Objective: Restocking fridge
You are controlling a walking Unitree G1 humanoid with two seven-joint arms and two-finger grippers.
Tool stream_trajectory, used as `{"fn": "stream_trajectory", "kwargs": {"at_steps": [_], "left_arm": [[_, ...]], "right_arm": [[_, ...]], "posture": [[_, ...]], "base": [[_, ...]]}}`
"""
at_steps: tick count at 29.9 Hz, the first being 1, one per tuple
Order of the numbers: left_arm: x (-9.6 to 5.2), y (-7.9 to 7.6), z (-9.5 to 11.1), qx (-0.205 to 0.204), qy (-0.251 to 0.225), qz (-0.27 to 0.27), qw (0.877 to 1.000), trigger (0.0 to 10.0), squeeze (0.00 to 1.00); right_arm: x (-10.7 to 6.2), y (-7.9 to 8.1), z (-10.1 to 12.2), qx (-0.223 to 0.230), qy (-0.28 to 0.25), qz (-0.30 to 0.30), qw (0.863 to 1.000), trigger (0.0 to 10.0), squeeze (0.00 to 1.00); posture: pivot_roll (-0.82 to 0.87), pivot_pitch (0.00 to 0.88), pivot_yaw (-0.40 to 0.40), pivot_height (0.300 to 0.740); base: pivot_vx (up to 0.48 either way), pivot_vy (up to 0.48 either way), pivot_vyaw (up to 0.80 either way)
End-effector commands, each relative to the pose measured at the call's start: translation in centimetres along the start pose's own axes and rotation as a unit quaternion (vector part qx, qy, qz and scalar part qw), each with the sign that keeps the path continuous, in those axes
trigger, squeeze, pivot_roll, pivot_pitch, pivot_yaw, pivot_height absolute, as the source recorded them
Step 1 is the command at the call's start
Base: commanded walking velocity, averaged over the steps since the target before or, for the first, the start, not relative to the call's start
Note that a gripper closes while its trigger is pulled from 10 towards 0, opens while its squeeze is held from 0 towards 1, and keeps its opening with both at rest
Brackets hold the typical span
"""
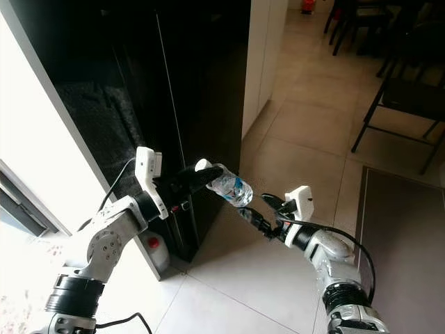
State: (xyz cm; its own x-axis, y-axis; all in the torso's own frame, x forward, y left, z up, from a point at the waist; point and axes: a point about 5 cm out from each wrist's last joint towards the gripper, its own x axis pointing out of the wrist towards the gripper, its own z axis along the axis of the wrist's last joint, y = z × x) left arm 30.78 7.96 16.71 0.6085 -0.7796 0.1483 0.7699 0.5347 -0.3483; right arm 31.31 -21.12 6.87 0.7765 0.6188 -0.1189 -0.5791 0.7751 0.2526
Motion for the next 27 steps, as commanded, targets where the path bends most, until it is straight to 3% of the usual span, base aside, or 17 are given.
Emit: {"fn": "stream_trajectory", "kwargs": {"at_steps": [1,5,13,22,27], "left_arm": [[0.1,-0.3,0.0,0.001,0.005,-0.013,1.0,10.0,0.0],[0.0,-0.2,0.1,0.0,0.003,-0.01,1.0,10.0,0.0],[0.0,0.0,0.1,0.006,0.004,-0.005,1.0,10.0,0.0],[0.1,1.2,1.4,0.022,-0.037,0.04,0.998,10.0,0.0],[0.2,1.1,1.9,0.019,-0.054,0.043,0.997,10.0,0.0]], "right_arm": [[0.0,-0.7,1.1,-0.015,-0.016,-0.024,0.999,10.0,0.0],[-0.3,-1.5,2.0,-0.024,-0.033,-0.06,0.997,10.0,0.0],[-0.3,-1.6,2.1,-0.024,-0.031,-0.059,0.998,10.0,0.0],[-0.9,-0.5,-1.9,-0.009,0.065,-0.023,0.998,10.0,0.0],[-1.2,-0.4,-2.7,0.0,0.077,-0.024,0.997,10.0,0.0]], "posture": [[0.02,0.0,-0.002,0.74],[0.02,0.0,-0.002,0.74],[0.02,0.0,-0.002,0.74],[0.02,0.0,-0.004,0.74],[0.02,0.0,-0.004,0.74]], "base": [[0.0,0.0,0.0],[0.0,0.0,0.0],[0.0,0.0,0.0],[0.0,0.0,0.0],[0.0,0.0,0.0]]}}
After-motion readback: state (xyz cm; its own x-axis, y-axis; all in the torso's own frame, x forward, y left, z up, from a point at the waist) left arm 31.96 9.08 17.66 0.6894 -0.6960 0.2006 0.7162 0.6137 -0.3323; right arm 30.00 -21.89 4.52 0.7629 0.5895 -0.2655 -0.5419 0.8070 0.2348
